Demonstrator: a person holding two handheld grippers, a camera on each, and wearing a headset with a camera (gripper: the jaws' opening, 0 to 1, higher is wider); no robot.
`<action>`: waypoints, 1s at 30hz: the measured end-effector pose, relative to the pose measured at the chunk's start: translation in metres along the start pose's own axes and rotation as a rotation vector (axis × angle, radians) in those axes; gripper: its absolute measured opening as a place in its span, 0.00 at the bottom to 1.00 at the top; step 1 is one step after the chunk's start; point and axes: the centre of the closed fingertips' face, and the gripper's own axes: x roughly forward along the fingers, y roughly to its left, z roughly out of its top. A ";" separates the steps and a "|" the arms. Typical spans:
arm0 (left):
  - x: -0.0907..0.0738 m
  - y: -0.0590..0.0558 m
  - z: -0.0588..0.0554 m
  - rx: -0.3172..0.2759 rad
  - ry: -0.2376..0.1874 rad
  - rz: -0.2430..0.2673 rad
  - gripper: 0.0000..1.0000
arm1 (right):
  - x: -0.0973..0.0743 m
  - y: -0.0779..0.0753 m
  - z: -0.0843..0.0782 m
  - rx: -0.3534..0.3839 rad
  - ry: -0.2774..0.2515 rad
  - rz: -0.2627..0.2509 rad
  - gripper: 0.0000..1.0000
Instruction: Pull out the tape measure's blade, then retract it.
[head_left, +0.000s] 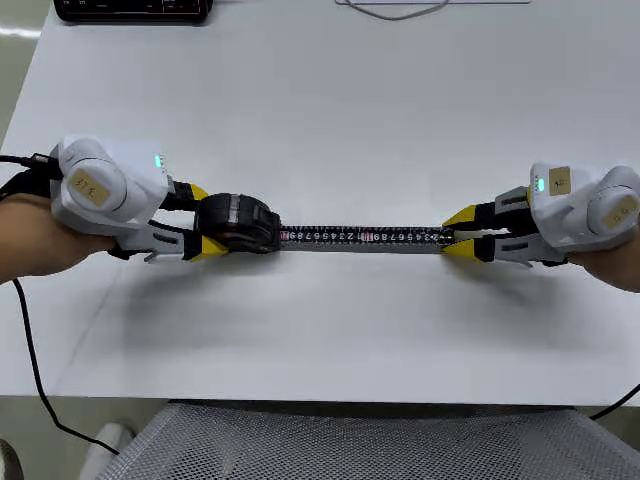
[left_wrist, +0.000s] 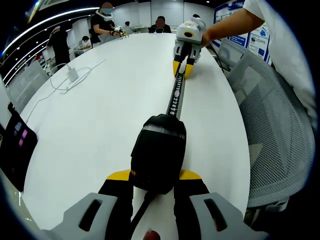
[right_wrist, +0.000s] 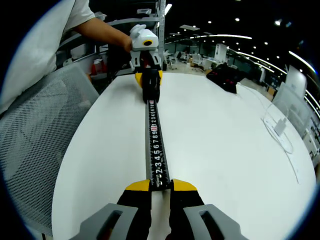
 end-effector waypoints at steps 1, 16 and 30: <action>0.000 0.000 0.000 0.000 0.000 0.000 0.26 | -0.002 0.000 -0.001 -0.001 0.003 0.000 0.09; 0.000 0.000 -0.001 -0.001 0.002 0.002 0.26 | -0.017 0.000 -0.015 0.004 0.034 -0.006 0.09; 0.000 0.000 -0.001 -0.003 0.001 0.001 0.26 | -0.027 -0.002 -0.025 0.009 0.054 -0.016 0.09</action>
